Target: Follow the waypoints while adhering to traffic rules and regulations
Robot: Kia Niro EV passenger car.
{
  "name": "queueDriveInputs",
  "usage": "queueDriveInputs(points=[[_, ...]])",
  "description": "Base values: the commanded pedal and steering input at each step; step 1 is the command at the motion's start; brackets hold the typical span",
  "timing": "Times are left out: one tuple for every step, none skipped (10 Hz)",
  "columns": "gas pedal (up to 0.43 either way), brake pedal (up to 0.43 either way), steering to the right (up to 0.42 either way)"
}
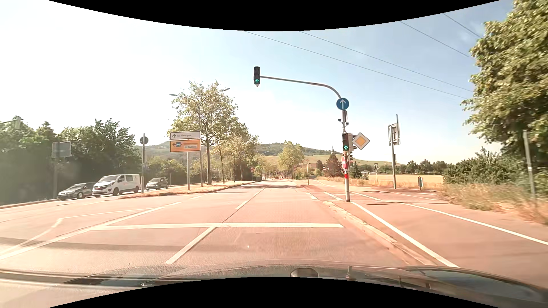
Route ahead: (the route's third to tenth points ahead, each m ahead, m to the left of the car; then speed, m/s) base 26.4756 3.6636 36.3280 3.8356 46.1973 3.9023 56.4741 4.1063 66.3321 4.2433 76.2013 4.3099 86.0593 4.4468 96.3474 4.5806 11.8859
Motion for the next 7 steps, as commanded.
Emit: queueDriveInputs(points=[[0.15, 0.0, 0.0], [0.15, 0.0, 0.0], [0.118, 0.0, 0.0], [0.118, 0.0, 0.0], [0.118, 0.0, 0.0], [0.087, 0.0, 0.0], [0.067, 0.0, 0.0]])
